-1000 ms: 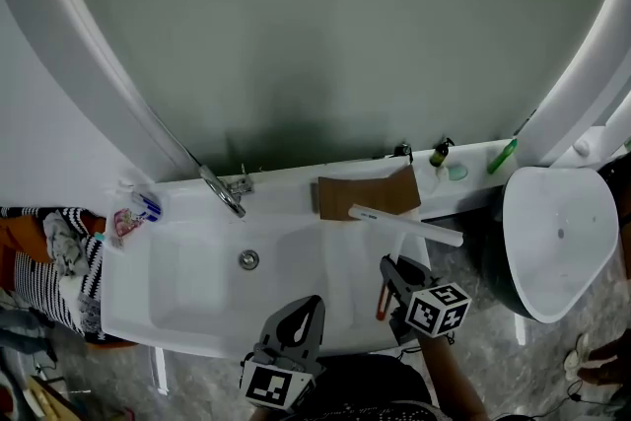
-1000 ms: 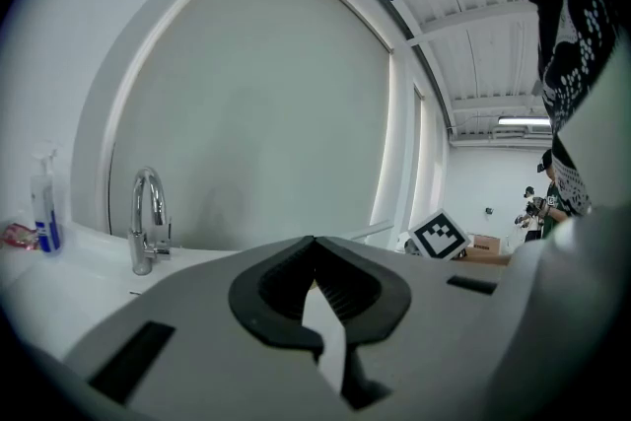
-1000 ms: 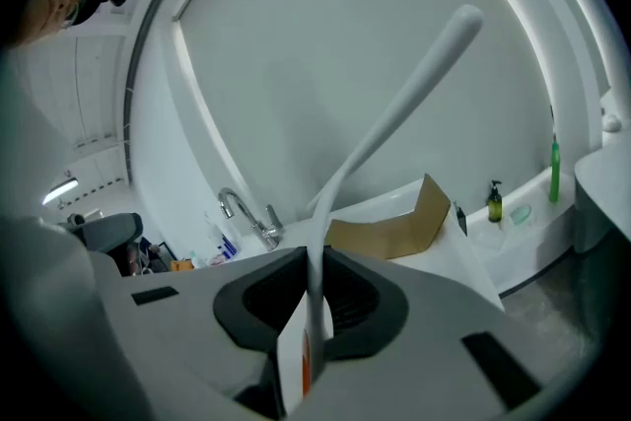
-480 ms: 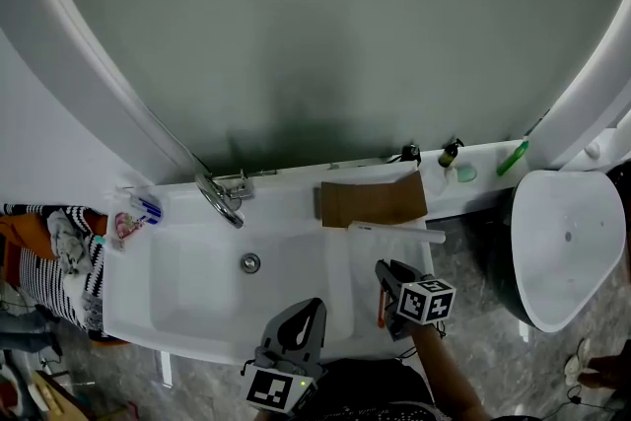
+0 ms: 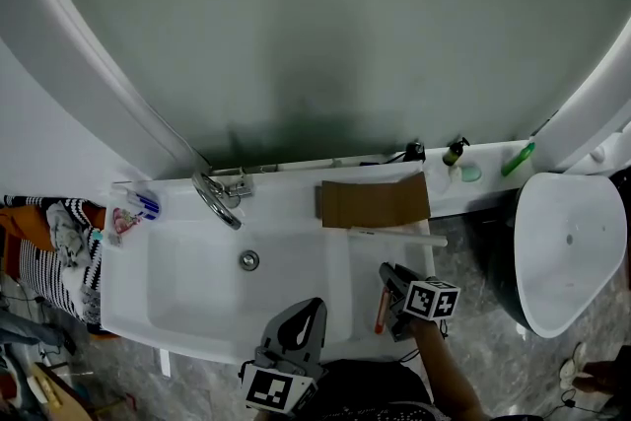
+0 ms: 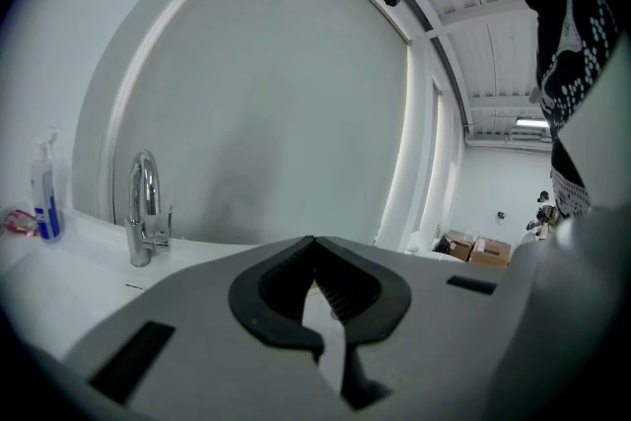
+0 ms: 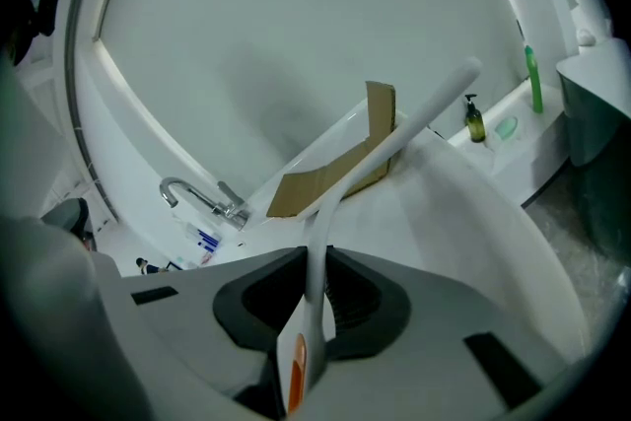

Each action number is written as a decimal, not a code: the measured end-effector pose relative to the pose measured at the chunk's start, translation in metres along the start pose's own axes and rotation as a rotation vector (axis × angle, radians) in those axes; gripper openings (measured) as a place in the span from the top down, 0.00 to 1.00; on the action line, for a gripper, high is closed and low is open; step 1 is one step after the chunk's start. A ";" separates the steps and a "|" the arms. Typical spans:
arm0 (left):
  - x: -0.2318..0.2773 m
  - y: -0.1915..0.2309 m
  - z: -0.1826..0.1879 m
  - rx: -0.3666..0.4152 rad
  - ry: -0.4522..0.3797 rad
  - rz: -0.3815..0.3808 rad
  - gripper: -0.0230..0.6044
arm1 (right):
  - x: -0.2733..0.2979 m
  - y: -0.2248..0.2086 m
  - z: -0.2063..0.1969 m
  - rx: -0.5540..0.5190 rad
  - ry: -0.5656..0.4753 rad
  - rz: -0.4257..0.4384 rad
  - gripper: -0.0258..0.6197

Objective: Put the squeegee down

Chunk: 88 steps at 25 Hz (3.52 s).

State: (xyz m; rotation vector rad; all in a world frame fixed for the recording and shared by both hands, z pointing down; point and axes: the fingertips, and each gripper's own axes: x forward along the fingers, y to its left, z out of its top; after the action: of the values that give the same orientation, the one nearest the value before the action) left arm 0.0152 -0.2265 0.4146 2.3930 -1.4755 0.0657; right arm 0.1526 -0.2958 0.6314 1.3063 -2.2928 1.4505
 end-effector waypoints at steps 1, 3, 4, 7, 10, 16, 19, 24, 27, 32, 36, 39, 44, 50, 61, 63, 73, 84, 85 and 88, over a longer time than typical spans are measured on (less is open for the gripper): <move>0.000 0.000 0.000 0.001 0.001 0.001 0.96 | 0.000 -0.002 -0.001 0.009 0.001 0.001 0.87; 0.000 0.000 0.000 0.001 0.005 0.003 0.96 | 0.001 -0.003 -0.002 0.021 0.002 0.002 0.87; -0.001 0.000 0.000 0.001 0.006 0.002 0.96 | 0.001 -0.005 -0.002 0.026 0.002 0.001 0.87; -0.003 -0.001 0.000 0.000 0.010 0.000 0.96 | 0.000 -0.010 -0.005 0.036 0.014 -0.022 0.87; -0.003 -0.001 0.002 0.005 0.005 0.000 0.96 | 0.000 -0.013 -0.007 0.041 0.025 -0.033 0.87; -0.003 -0.003 0.004 0.006 -0.004 -0.007 0.96 | 0.001 -0.016 -0.009 -0.032 0.068 -0.092 0.86; -0.004 -0.001 0.003 0.002 -0.003 -0.004 0.96 | 0.003 -0.015 -0.010 -0.048 0.072 -0.097 0.86; -0.007 -0.001 0.002 0.001 -0.007 -0.006 0.96 | 0.002 -0.015 -0.011 -0.072 0.078 -0.109 0.85; -0.008 -0.001 0.004 0.002 -0.007 -0.006 0.96 | 0.000 -0.014 -0.008 -0.094 0.074 -0.122 0.84; -0.011 -0.002 0.002 0.014 -0.008 -0.011 0.96 | -0.002 -0.011 -0.001 -0.107 0.042 -0.123 0.77; -0.013 -0.006 0.003 0.018 -0.006 -0.022 0.96 | -0.013 -0.015 0.012 -0.118 0.000 -0.150 0.77; -0.015 -0.009 0.005 0.010 -0.006 -0.029 0.96 | -0.026 -0.013 0.027 -0.124 -0.046 -0.160 0.77; -0.013 -0.021 0.004 0.036 0.001 -0.067 0.96 | -0.063 0.021 0.066 -0.176 -0.190 -0.108 0.77; -0.020 -0.040 -0.001 0.052 0.004 -0.136 0.96 | -0.121 0.100 0.099 -0.189 -0.385 0.037 0.86; -0.028 -0.081 -0.018 0.147 0.052 -0.291 0.96 | -0.187 0.184 0.069 -0.527 -0.467 0.022 0.91; -0.029 -0.090 -0.023 0.164 0.076 -0.329 0.96 | -0.185 0.182 0.049 -0.529 -0.437 0.019 0.91; -0.031 -0.120 -0.037 0.188 0.122 -0.394 0.96 | -0.197 0.173 0.006 -0.529 -0.402 0.010 0.92; -0.030 -0.166 -0.059 0.210 0.144 -0.460 0.96 | -0.219 0.150 -0.009 -0.519 -0.377 0.004 0.92; -0.030 -0.168 -0.061 0.209 0.142 -0.458 0.96 | -0.221 0.147 -0.010 -0.518 -0.379 0.005 0.92; -0.029 -0.171 -0.064 0.222 0.135 -0.448 0.96 | -0.224 0.141 -0.012 -0.522 -0.377 0.013 0.92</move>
State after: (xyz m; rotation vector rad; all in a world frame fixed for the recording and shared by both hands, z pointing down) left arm 0.1604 -0.1117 0.4262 2.7766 -0.8862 0.2918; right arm 0.1853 -0.1303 0.4276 1.4745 -2.6493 0.5596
